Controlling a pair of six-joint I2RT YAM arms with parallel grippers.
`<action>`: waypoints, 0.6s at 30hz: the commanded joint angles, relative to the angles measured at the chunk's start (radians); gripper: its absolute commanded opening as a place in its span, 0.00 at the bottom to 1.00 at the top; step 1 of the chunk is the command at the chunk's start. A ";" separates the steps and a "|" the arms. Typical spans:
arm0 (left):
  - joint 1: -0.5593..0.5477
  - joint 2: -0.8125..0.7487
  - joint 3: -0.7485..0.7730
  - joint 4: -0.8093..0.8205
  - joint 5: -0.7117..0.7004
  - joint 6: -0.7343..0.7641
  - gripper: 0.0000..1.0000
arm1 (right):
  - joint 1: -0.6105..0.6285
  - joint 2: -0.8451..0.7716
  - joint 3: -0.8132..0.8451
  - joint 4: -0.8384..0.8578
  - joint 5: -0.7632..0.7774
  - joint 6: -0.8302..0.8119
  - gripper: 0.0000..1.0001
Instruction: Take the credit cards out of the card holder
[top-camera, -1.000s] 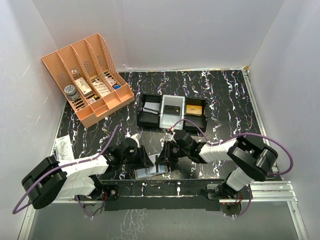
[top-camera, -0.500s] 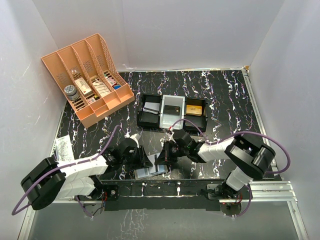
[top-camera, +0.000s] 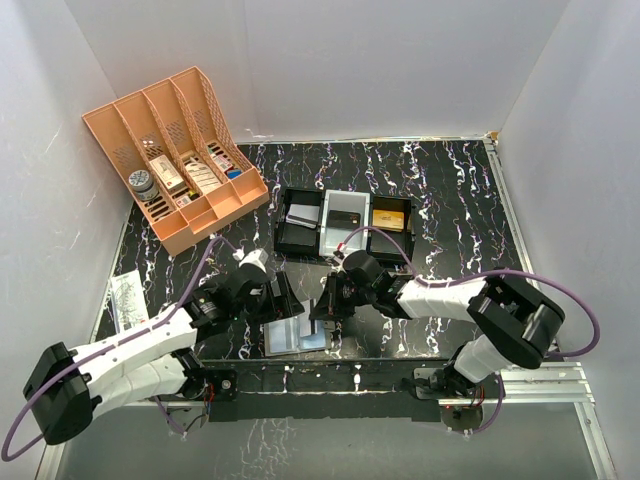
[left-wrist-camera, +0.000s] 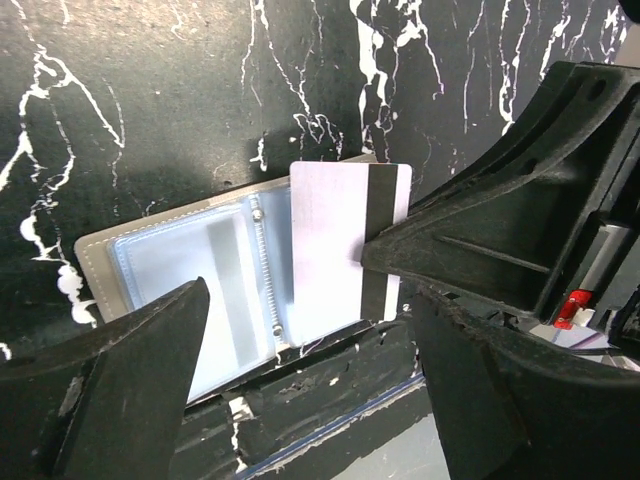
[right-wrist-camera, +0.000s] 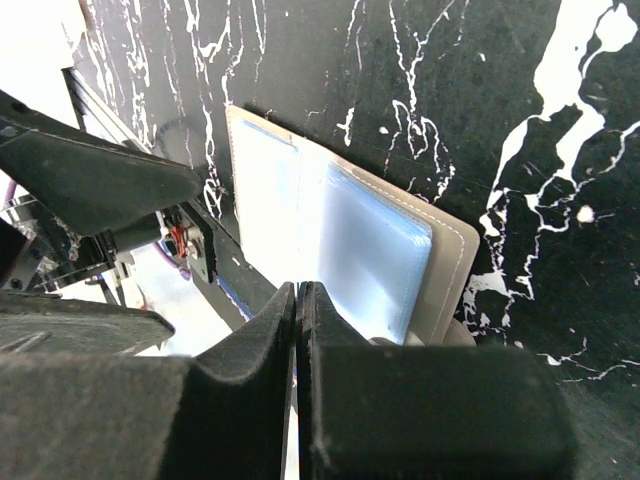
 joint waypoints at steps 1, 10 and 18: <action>0.013 -0.007 0.051 -0.118 -0.040 0.035 0.84 | -0.001 -0.034 0.054 -0.023 0.023 -0.019 0.00; 0.169 0.041 0.204 -0.281 0.017 0.140 0.99 | -0.004 -0.089 0.066 0.015 0.092 -0.059 0.00; 0.385 0.058 0.327 -0.397 0.013 0.291 0.99 | -0.009 -0.135 0.128 0.048 0.232 -0.119 0.00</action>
